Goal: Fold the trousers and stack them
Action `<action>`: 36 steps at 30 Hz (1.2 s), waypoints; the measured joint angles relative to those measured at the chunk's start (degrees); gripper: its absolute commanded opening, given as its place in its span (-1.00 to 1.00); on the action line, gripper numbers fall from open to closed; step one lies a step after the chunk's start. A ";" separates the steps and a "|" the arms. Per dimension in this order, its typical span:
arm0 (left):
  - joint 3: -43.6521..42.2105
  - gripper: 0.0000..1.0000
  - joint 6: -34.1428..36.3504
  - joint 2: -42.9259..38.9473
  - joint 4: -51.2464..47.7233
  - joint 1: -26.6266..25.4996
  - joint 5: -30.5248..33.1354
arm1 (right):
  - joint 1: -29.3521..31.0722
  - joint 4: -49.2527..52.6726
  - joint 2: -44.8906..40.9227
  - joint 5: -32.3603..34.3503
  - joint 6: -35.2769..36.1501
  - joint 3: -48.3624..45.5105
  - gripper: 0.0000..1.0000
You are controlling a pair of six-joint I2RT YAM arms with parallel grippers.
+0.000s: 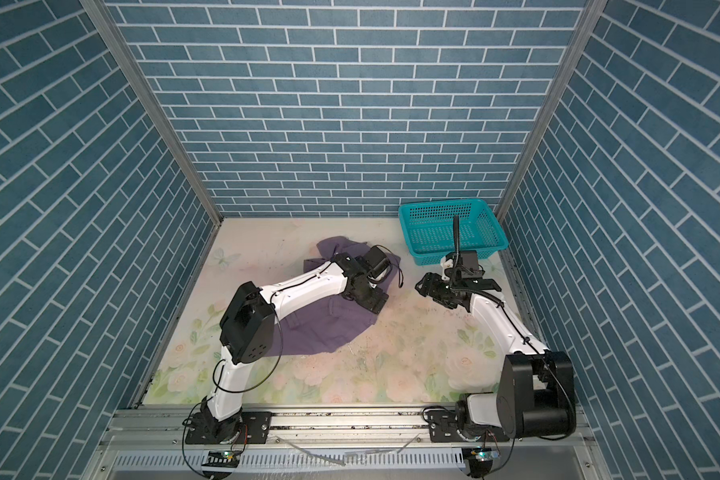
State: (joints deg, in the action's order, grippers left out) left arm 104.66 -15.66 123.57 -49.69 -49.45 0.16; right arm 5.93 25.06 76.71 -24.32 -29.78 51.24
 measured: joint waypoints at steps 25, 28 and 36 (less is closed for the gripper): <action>18.43 -1.00 2.19 6.51 -11.47 -0.61 -2.01 | -3.74 -0.57 -2.38 -4.17 -0.50 -2.27 0.29; 27.08 -1.00 4.15 2.78 -16.28 -0.61 2.99 | -3.17 -0.83 -4.07 -3.67 -1.33 -2.60 0.28; 38.18 -1.00 8.44 -19.15 -21.81 -0.35 18.71 | 7.58 -1.33 -7.19 1.75 -1.03 -1.29 0.31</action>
State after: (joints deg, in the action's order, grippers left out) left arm 142.85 -7.22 104.42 -71.50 -49.80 18.87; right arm 13.52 23.73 69.52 -22.57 -30.81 49.95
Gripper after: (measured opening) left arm 0.067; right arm 0.652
